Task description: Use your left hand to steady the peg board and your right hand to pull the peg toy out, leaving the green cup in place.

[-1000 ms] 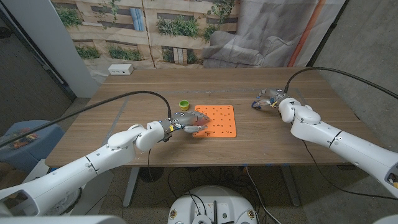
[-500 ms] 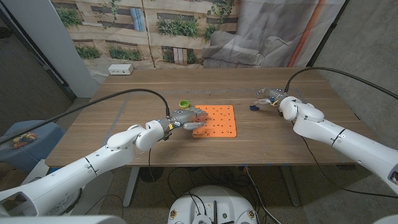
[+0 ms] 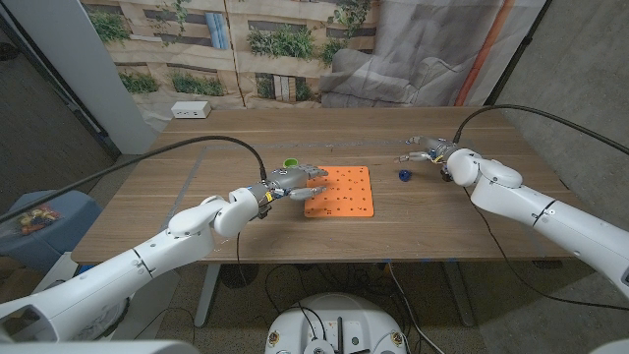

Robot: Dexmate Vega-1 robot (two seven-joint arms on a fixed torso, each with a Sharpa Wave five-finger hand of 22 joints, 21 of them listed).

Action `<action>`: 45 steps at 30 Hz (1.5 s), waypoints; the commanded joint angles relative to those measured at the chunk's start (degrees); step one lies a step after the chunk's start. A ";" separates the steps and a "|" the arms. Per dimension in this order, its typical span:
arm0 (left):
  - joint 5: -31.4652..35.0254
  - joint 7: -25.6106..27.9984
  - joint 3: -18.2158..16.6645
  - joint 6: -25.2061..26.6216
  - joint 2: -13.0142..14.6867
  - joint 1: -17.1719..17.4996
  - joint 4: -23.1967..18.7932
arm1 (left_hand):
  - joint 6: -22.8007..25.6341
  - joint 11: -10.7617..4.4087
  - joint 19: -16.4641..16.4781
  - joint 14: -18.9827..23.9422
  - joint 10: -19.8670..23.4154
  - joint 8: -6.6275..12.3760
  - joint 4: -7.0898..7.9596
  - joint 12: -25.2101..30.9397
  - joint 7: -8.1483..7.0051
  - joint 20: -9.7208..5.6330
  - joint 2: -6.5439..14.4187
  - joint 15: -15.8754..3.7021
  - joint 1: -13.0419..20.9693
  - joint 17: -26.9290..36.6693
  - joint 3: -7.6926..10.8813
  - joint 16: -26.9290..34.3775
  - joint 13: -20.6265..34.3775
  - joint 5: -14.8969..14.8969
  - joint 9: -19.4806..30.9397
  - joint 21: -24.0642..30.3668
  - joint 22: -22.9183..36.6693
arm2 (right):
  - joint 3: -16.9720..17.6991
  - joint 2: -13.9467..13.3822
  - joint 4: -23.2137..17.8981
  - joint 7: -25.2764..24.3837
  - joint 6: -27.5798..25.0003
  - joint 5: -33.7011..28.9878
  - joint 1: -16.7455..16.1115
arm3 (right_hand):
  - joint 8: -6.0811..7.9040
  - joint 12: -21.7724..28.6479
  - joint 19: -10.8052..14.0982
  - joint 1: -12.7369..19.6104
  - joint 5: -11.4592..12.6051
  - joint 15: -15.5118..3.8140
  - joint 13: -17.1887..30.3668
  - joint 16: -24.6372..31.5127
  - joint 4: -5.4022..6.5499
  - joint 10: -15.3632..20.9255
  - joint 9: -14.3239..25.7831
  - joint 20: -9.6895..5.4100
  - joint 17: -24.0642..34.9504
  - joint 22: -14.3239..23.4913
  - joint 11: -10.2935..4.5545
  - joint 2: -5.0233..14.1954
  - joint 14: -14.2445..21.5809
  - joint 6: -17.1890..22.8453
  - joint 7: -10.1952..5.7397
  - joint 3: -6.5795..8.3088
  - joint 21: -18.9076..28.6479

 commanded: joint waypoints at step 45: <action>-22.30 22.13 -6.77 -5.35 -9.31 0.26 14.46 | -0.49 0.86 1.00 -0.08 -1.51 -0.63 -1.47 -0.57 0.41 -7.92 4.54 -3.32 0.89 0.09 0.90 -0.35 0.00 -0.20 0.13 0.23 -0.05 | 13.48 7.74 12.79 -14.41 23.30 28.66 -7.71 | -3.45 1.55 0.41 -6.85 -0.11 -5.64 -0.63 -0.17 1.28 3.97 -0.95 -6.28 -1.22 -0.16 -1.43 2.89 -0.53 0.32 -1.15 -1.27 0.51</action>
